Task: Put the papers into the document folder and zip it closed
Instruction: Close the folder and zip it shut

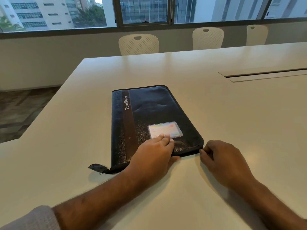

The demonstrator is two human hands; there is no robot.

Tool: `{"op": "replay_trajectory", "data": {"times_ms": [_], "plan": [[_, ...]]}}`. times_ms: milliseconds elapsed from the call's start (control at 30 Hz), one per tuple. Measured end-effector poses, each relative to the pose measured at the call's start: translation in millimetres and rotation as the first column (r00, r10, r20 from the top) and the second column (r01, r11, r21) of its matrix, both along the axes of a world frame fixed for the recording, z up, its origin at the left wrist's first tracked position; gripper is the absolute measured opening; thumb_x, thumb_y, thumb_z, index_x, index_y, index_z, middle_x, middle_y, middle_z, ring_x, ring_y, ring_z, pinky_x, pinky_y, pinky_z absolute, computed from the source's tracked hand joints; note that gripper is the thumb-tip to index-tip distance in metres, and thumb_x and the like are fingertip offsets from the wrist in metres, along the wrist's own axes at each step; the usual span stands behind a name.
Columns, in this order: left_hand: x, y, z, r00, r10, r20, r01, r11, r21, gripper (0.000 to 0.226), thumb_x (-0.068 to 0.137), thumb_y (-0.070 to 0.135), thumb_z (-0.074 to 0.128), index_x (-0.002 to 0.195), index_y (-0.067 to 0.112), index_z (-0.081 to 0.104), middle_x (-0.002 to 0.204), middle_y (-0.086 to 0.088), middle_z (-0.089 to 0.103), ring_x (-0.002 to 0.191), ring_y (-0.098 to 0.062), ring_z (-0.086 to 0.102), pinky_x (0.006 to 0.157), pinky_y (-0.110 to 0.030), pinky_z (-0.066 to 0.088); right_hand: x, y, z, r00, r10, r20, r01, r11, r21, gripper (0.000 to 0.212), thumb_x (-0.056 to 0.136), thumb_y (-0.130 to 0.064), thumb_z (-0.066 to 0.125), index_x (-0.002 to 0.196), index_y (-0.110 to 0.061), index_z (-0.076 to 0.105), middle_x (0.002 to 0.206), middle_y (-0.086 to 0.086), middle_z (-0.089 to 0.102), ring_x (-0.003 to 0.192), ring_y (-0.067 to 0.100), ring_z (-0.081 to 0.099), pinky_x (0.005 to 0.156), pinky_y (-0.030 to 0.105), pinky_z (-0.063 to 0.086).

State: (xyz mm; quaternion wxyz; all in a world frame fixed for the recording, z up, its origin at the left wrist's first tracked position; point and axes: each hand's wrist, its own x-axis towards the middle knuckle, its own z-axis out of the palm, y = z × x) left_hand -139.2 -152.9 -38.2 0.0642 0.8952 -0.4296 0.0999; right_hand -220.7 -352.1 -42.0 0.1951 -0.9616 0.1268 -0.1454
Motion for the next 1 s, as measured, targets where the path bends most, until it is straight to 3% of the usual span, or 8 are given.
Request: {"op": "replay_trajectory", "data": {"times_ms": [133, 333, 433, 567, 667, 733, 833, 1000], "plan": [[-3.8, 2.5, -3.8, 0.998, -0.029, 0.055, 0.027, 0.999, 0.034, 0.055, 0.102, 0.045, 0.031, 0.144, 0.011, 0.043, 0.149, -0.012, 0.044, 0.137, -0.026, 0.042, 0.111, -0.033, 0.025, 6.2, -8.3, 2.3, 0.999, -0.023, -0.022, 0.022, 0.999, -0.023, 0.02, 0.088, -0.032, 0.058, 0.07, -0.021, 0.06, 0.065, -0.009, 0.056, 0.059, 0.012, 0.053, 0.052, 0.03, 0.044], [-6.1, 3.5, -1.9, 0.983, -0.041, 0.176, 0.038, 0.999, 0.02, 0.037, 0.091, 0.034, 0.063, 0.115, 0.008, 0.071, 0.115, -0.014, 0.071, 0.104, -0.026, 0.07, 0.087, -0.038, 0.055, 18.3, -20.8, 8.4, 1.0, -0.002, -0.02, 0.001, 0.999, -0.039, 0.017, 0.087, -0.029, 0.059, 0.072, -0.022, 0.06, 0.066, -0.011, 0.056, 0.059, 0.01, 0.053, 0.051, 0.026, 0.039], [-2.1, 1.7, -8.6, 0.964, -0.057, 0.258, 0.057, 0.998, 0.006, 0.03, 0.09, 0.029, 0.066, 0.109, 0.007, 0.073, 0.109, -0.014, 0.073, 0.099, -0.026, 0.071, 0.083, -0.037, 0.056, 24.6, -22.8, 10.1, 1.0, 0.001, -0.027, -0.003, 0.998, -0.056, 0.016, 0.087, -0.027, 0.059, 0.072, -0.022, 0.059, 0.067, -0.01, 0.055, 0.06, 0.01, 0.053, 0.052, 0.026, 0.037], [-0.9, -1.2, -12.9, 0.956, -0.063, 0.288, 0.068, 0.998, -0.009, 0.042, 0.093, 0.03, 0.043, 0.104, 0.006, 0.075, 0.105, -0.014, 0.074, 0.094, -0.025, 0.073, 0.078, -0.037, 0.059, 24.9, -21.8, 11.3, 1.0, 0.002, -0.03, -0.004, 0.999, -0.05, 0.015, 0.088, -0.027, 0.059, 0.073, -0.023, 0.059, 0.067, -0.01, 0.056, 0.06, 0.01, 0.053, 0.052, 0.026, 0.04], [-0.4, 0.2, -14.9, 0.954, -0.062, 0.292, 0.061, 0.998, 0.013, 0.027, 0.086, 0.022, 0.066, 0.105, 0.004, 0.074, 0.104, -0.016, 0.074, 0.094, -0.026, 0.073, 0.076, -0.04, 0.061, 18.2, -20.2, 8.3, 1.0, -0.001, -0.01, 0.0, 0.998, -0.055, 0.017, 0.088, -0.029, 0.06, 0.071, -0.025, 0.058, 0.063, -0.012, 0.054, 0.056, 0.009, 0.052, 0.049, 0.024, 0.04], [-0.9, 2.1, -15.4, 0.961, -0.061, 0.27, 0.054, 0.998, 0.035, 0.033, 0.079, 0.022, 0.079, 0.106, 0.004, 0.074, 0.105, -0.017, 0.073, 0.094, -0.027, 0.073, 0.076, -0.04, 0.061, 17.7, -19.8, 6.5, 1.0, -0.007, -0.01, 0.006, 0.998, -0.064, 0.018, 0.087, -0.03, 0.06, 0.07, -0.025, 0.058, 0.063, -0.012, 0.054, 0.056, 0.01, 0.052, 0.049, 0.026, 0.043], [-1.3, 2.4, -16.0, 0.956, -0.063, 0.285, 0.051, 0.998, 0.049, 0.036, 0.078, 0.026, 0.08, 0.106, 0.005, 0.074, 0.106, -0.016, 0.073, 0.095, -0.026, 0.073, 0.076, -0.04, 0.061, 26.2, -23.2, 7.1, 1.0, -0.008, -0.014, 0.007, 0.998, -0.063, 0.018, 0.087, -0.028, 0.058, 0.07, -0.022, 0.057, 0.066, -0.009, 0.056, 0.058, 0.01, 0.052, 0.049, 0.026, 0.039], [-1.0, 2.1, -16.7, 0.946, -0.082, 0.313, 0.08, 0.997, 0.02, 0.029, 0.084, 0.024, 0.072, 0.106, 0.006, 0.074, 0.107, -0.015, 0.074, 0.095, -0.026, 0.073, 0.076, -0.039, 0.061, 36.9, -27.3, 6.7, 1.0, 0.001, -0.009, -0.001, 1.0, -0.022, 0.017, 0.087, -0.025, 0.057, 0.072, -0.019, 0.058, 0.067, -0.007, 0.058, 0.06, 0.015, 0.054, 0.055, 0.035, 0.048]]}}
